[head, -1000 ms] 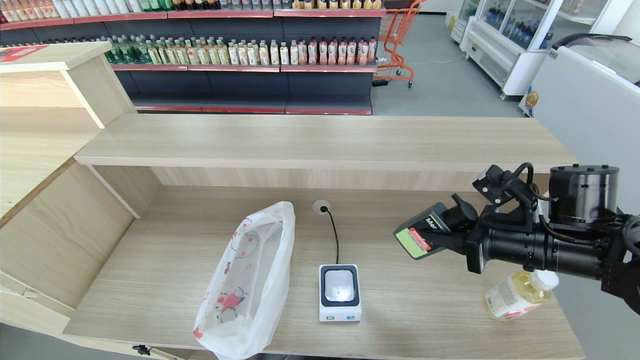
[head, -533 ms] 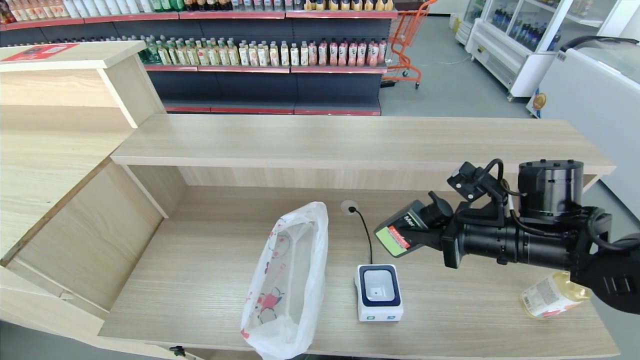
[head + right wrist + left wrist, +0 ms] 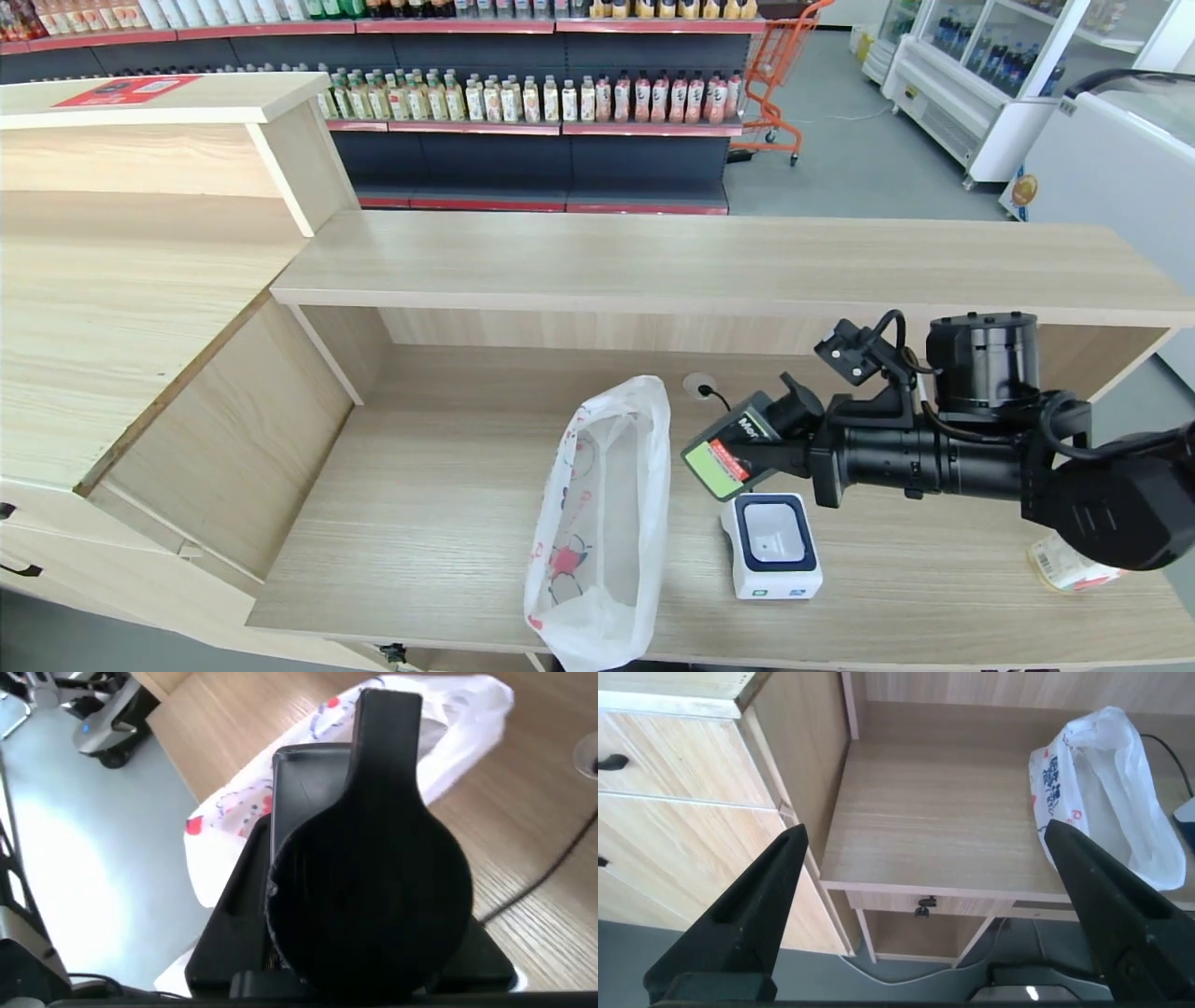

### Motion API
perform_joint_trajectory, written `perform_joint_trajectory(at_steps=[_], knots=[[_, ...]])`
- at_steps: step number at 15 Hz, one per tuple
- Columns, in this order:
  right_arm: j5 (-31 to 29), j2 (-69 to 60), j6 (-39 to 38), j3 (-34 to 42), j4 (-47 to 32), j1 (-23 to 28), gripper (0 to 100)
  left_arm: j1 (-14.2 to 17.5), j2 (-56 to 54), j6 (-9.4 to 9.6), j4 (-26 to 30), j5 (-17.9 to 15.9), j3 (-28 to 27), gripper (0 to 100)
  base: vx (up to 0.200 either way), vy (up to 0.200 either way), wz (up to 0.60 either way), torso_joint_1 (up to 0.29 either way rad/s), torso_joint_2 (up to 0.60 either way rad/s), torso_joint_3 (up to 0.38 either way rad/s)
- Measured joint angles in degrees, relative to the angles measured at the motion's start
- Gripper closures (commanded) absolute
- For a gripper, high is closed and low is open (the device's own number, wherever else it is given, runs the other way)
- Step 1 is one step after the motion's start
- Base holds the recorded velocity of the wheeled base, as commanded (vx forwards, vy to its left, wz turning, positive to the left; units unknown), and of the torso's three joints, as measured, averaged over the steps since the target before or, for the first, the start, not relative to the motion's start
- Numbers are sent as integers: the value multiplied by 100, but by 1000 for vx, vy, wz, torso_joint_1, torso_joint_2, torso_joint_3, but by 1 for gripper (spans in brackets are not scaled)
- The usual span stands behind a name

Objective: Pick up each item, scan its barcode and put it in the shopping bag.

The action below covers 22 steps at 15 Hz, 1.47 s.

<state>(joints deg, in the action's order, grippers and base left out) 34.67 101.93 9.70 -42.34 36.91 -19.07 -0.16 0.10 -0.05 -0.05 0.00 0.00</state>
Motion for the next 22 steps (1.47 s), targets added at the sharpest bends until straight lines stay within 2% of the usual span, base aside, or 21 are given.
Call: perform_joint_trajectory(at_steps=[3, 6, 9, 16, 22], knots=[[44, 332, 34, -83, 55, 355, 100, -6, -2, 0, -2, 0, 0, 0, 0, 0, 0, 0, 0, 0], [-32, 822, 190, -358, 521, 402, 100, 0, 0, -2, -2, 0, 0, 0, 0, 0, 0, 0, 0, 0], [-44, 1488, 901, -595, 1008, 184, 100, -2, -2, -2, -2, 0, 0, 0, 0, 0, 0, 0, 0, 0], [-141, 2911, 1657, -1701, 1529, -642, 100, 0, 0, -2, -2, 0, 0, 0, 0, 0, 0, 0, 0, 0], [-200, 3824, 2054, -2817, 1538, -841, 100, 0, 0, -2, -2, 0, 0, 0, 0, 0, 0, 0, 0, 0]])
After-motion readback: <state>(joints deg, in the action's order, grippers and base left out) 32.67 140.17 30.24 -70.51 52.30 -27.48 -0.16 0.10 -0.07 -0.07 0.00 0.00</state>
